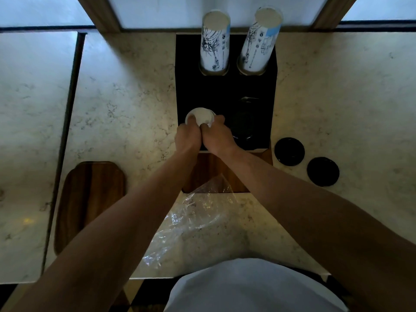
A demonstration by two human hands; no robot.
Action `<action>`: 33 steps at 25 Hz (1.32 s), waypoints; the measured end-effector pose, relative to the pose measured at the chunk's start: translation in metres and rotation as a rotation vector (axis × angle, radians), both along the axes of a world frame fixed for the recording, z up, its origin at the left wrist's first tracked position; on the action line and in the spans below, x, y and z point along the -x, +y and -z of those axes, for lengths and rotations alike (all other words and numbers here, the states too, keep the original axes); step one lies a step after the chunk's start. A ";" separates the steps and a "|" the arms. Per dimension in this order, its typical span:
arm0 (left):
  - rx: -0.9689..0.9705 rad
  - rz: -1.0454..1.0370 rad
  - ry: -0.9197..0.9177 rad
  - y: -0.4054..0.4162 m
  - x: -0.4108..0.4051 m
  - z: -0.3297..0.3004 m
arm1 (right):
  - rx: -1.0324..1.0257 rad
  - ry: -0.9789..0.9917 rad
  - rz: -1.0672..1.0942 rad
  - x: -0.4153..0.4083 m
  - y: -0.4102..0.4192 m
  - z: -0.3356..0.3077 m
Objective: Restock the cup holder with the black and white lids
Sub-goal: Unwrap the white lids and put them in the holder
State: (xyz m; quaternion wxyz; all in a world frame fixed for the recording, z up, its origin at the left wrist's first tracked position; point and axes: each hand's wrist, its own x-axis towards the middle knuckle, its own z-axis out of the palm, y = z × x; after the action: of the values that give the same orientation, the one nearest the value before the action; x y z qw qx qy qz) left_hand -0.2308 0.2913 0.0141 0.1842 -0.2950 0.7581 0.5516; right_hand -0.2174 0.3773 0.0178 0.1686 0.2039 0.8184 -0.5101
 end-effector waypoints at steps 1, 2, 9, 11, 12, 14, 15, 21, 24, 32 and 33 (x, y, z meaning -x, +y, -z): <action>-0.064 -0.035 -0.025 0.001 0.003 0.002 | 0.008 -0.040 -0.009 0.005 0.000 0.000; -0.133 -0.069 -0.046 0.001 0.006 0.004 | 0.011 -0.078 -0.019 0.008 0.000 0.000; -0.273 -0.204 -0.144 0.014 0.030 0.001 | 0.053 -0.123 -0.127 0.025 -0.008 0.006; -0.235 -0.142 -0.163 0.011 0.033 0.001 | -0.003 -0.152 -0.227 0.028 -0.008 0.007; -0.229 -0.115 -0.171 0.009 0.035 -0.001 | -0.055 -0.195 -0.293 0.030 -0.008 0.008; -0.210 -0.059 -0.197 0.005 0.040 -0.005 | -0.195 -0.268 -0.435 0.031 -0.009 0.008; -0.172 -0.008 -0.209 0.006 0.043 -0.006 | -0.250 -0.260 -0.466 0.032 -0.009 0.009; 0.017 0.261 -0.192 0.006 0.044 -0.013 | -0.233 -0.100 -0.429 0.030 -0.005 0.003; 0.118 0.317 -0.149 0.004 0.041 -0.017 | -0.332 -0.102 -0.492 0.030 -0.004 -0.001; 0.346 0.353 -0.037 -0.006 0.023 -0.028 | -0.467 -0.047 -0.437 0.020 0.003 -0.009; 0.359 0.335 -0.009 -0.009 0.018 -0.030 | -0.429 -0.021 -0.349 0.016 0.008 -0.012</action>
State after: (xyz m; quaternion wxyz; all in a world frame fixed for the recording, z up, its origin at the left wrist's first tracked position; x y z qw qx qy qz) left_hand -0.2492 0.2823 0.0437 0.2212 -0.1957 0.8815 0.3685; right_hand -0.2334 0.3852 0.0302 0.2155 0.0961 0.9286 -0.2865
